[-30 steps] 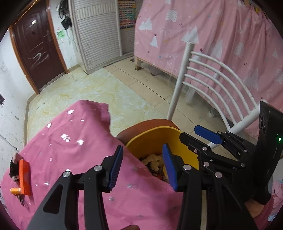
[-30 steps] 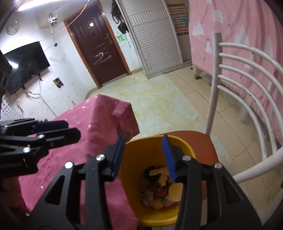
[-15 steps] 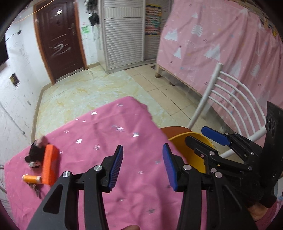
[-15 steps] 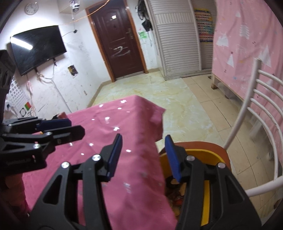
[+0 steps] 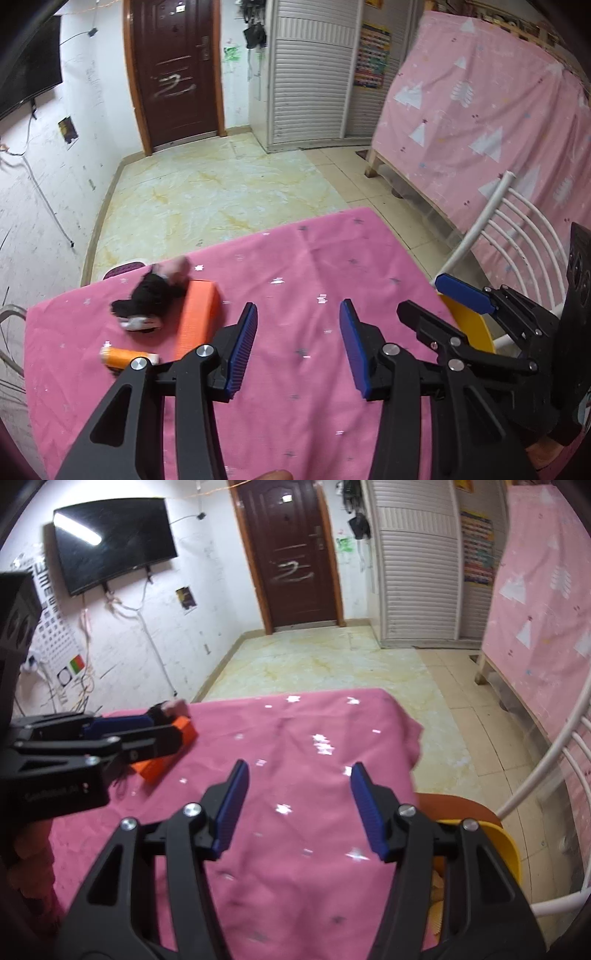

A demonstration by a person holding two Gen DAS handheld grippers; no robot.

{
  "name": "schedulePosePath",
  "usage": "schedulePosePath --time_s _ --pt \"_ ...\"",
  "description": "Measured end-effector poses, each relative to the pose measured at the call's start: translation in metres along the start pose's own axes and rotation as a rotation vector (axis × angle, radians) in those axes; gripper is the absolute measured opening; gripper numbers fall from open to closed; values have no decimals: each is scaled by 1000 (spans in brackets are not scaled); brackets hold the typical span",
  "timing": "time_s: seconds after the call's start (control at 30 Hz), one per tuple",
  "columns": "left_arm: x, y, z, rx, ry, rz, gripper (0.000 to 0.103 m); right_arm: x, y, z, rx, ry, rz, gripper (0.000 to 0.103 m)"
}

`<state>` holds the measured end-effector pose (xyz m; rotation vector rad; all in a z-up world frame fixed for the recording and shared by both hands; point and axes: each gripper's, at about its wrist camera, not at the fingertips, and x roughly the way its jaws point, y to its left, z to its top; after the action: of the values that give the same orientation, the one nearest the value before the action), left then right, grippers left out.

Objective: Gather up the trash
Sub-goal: 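Move both open tools back over the table toward the remaining items, then grasp the black knit glove with the left tool while the right tool grasps the orange box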

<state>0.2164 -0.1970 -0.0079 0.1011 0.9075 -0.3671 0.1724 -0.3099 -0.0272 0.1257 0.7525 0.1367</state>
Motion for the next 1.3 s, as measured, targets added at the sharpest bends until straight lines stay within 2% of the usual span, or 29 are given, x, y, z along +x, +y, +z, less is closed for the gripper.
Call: schedulePosePath --time_s 0.07,0.2,0.53,0.77,0.9,1.3 --pt "-2 12 0 -12 -3 9 38 5 11 1 -13 6 9 55" --pt "-3 38 1 -38 -6 25 38 18 35 6 -43 23 33 64" --pt "11 109 12 -118 40 29 38 47 85 14 -105 68 69 67" --pt "27 128 20 -122 68 22 38 61 107 21 -130 89 83 67" --pt "41 135 24 -120 98 15 38 68 116 23 -135 103 97 73" --pt "75 155 20 -129 170 19 38 94 141 23 -161 175 126 73"
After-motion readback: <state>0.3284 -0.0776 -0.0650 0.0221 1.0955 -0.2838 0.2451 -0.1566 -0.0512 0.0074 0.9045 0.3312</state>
